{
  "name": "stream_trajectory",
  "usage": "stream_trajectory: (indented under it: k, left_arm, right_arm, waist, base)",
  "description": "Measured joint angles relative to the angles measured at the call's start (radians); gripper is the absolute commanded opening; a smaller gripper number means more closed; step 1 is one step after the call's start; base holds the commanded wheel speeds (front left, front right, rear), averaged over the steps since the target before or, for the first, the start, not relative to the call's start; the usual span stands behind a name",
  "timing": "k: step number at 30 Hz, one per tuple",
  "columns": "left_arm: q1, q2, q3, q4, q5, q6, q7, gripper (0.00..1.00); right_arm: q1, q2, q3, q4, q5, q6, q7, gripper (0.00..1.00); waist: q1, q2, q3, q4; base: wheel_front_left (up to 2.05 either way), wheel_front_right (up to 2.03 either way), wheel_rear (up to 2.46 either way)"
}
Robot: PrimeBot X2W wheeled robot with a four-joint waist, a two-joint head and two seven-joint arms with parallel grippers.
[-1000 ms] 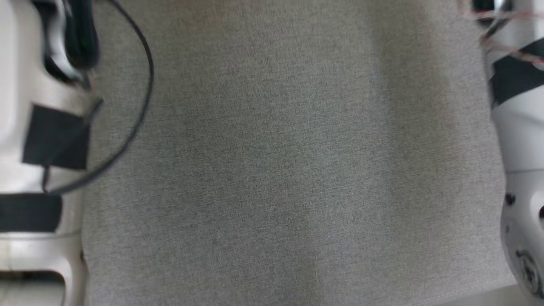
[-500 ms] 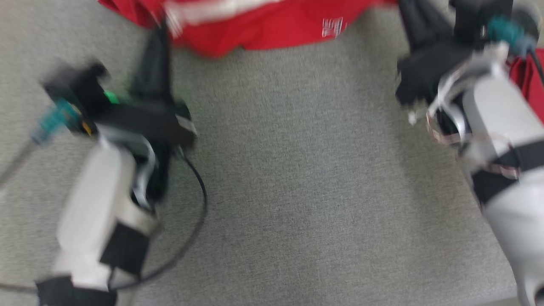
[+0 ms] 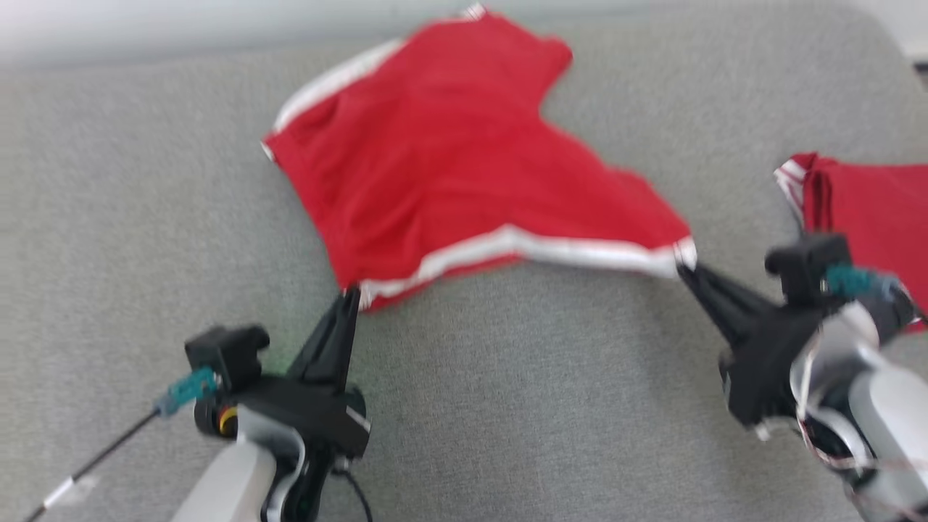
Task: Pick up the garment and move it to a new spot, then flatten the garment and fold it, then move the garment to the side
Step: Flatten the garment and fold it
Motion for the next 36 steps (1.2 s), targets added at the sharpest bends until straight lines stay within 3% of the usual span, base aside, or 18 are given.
stream_trajectory:
  k: [7, 16, 21, 32, 36]
  left_arm:
    - [0.105, 0.015, -0.001, 0.049, -0.023, 0.017, 0.010, 0.00]
    - [0.225, 0.038, -0.023, 0.037, -0.044, 0.033, 0.039, 0.00]
    - [0.307, 0.058, -0.049, -0.014, -0.040, 0.044, 0.062, 0.00]
    - [0.475, 0.144, -0.097, -0.179, -0.032, 0.113, 0.175, 0.00]
    - [0.496, 0.163, -0.102, -0.261, -0.013, 0.140, 0.183, 0.00]
  right_arm:
    - [0.163, -0.073, -0.037, -0.075, -0.021, 0.000, 0.099, 0.00]
    - [0.305, -0.087, -0.086, -0.102, -0.026, 0.000, 0.190, 0.00]
    - [0.426, -0.103, -0.138, -0.170, 0.017, 0.000, 0.282, 0.00]
    - [0.665, -0.093, -0.301, -0.359, 0.052, 0.000, 0.505, 0.00]
    - [0.676, -0.081, -0.357, -0.440, 0.022, 0.000, 0.516, 0.00]
  waist:
    - [0.0001, 0.0000, -0.104, 0.000]
    - [0.0001, 0.0000, -0.188, 0.005]
    - [0.0002, 0.0001, -0.218, 0.017]
    - [0.0003, 0.0001, -0.239, 0.027]
    - [0.0004, 0.0002, -0.230, 0.035]
  base:
    - [0.00, 0.00, 0.00]
    - [0.00, 0.00, 0.00]
    - [0.00, 0.00, 0.00]
    - [0.00, 0.00, 0.00]
    - [0.00, 0.00, 0.00]
